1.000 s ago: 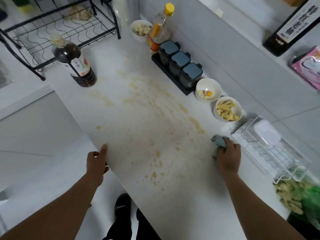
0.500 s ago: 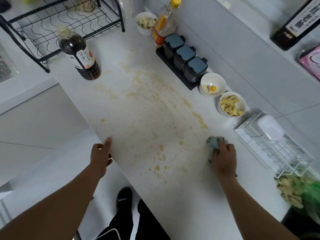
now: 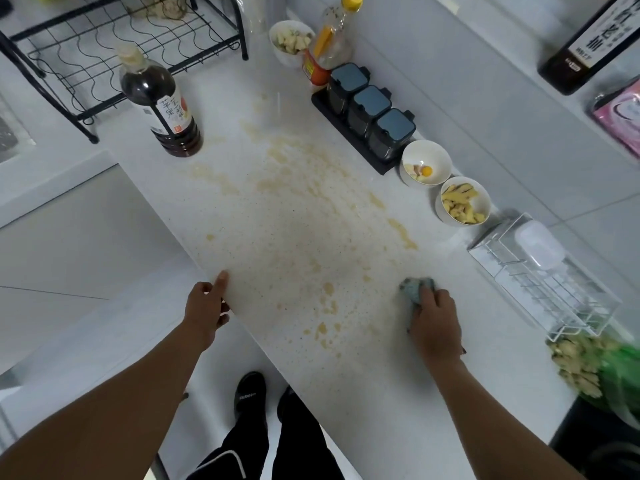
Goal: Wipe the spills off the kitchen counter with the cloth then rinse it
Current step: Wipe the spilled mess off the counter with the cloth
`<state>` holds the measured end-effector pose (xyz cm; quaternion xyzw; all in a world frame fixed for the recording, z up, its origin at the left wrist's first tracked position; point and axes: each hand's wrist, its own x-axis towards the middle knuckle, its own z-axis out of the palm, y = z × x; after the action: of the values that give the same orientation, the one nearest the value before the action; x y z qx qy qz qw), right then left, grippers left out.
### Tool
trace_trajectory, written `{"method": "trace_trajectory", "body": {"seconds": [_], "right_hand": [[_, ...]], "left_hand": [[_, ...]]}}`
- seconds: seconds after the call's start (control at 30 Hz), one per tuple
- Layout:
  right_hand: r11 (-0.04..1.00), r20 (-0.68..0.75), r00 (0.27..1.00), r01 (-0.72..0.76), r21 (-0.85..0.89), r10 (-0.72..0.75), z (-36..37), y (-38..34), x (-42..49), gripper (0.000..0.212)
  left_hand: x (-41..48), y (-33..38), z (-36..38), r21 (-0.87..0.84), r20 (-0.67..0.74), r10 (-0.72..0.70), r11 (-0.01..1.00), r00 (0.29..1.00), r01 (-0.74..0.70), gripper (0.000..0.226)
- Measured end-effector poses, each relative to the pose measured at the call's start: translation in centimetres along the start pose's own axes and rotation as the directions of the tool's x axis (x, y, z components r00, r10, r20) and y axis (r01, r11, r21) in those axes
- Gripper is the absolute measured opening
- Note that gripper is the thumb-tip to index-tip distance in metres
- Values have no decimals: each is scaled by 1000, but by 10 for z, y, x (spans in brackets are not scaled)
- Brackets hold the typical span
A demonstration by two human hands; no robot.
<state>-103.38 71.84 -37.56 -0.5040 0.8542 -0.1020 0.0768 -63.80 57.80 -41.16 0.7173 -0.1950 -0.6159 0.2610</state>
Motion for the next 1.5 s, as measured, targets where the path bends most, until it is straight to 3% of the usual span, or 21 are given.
{"method": "trace_trajectory", "body": {"seconds": [0.07,0.17,0.2,0.3,0.43,0.53,0.63,0.67,0.77,0.87,0.9,1.0,1.03,1.1,1.13,1.23,1.27,1.37,1.4,1.47,1.5], "right_hand": [[993,59,991,118,2,-118,2,1,-3,39],[981,1,984,-180,69,181,-1,-6,1,42],[987,-11,987,-161,30,161,0,-13,-2,43],[972,102,973,217,-89,-208,1,-18,-9,40],[996,3,999,-43,-79,43,1,-26,-9,35],[949,102,963,264,-171,-250,5,-28,-18,36],[994,7,1000,-8,-106,9,4,-30,-17,41],[995,-17,1000,-11,-101,10,6,-36,-21,39],[958,83,968,247,-145,-237,10,-37,-32,35],[996,-15,996,-85,-40,85,8,-36,-35,37],[994,-32,995,-95,-54,93,10,-42,-40,38],[967,79,976,211,-143,-201,11,-40,-50,38],[979,91,984,162,-124,-152,8,-37,-48,38],[993,-11,995,-97,-71,96,7,-37,-47,38],[990,-42,992,-120,-75,118,10,-43,-51,38],[940,65,955,296,-170,-289,17,-52,-61,35],[945,93,955,292,-150,-280,16,-49,-58,34],[983,-55,983,-176,-43,173,19,-53,-57,40],[985,-82,983,-167,-45,163,21,-61,-61,41],[985,-40,992,118,-124,-123,24,-66,-70,39],[980,-4,985,168,-111,-170,24,-64,-71,38]], "left_hand": [[2,0,-1,19,7,4,1000,1000,-4,49],[3,-1,-2,26,10,9,1000,1000,-10,48],[2,-1,-2,26,13,11,1000,1000,-11,48],[2,0,-2,31,24,10,999,1000,-11,47],[2,0,-5,36,38,25,999,999,-26,49],[1,2,-4,55,44,31,998,999,-34,49],[2,2,-6,71,49,42,996,998,-46,48],[2,2,-6,70,51,46,996,998,-50,48],[2,3,-6,78,60,49,996,997,-54,48],[2,3,-7,84,70,56,995,996,-62,47],[1,3,-7,84,72,58,994,996,-64,47],[1,3,-7,90,76,55,994,996,-61,47],[0,4,-7,95,74,56,993,996,-63,47],[0,4,-7,106,74,63,992,995,-70,47],[0,3,-8,109,75,65,991,995,-73,47],[-1,5,-6,110,77,64,991,995,-72,45],[-1,5,-6,113,77,66,991,995,-74,45],[-2,5,-7,123,83,78,989,994,-88,46],[-2,5,-7,123,84,79,988,993,-89,47],[-3,6,-6,129,86,74,988,993,-85,46],[-3,7,-6,135,87,73,987,994,-84,46]]}}
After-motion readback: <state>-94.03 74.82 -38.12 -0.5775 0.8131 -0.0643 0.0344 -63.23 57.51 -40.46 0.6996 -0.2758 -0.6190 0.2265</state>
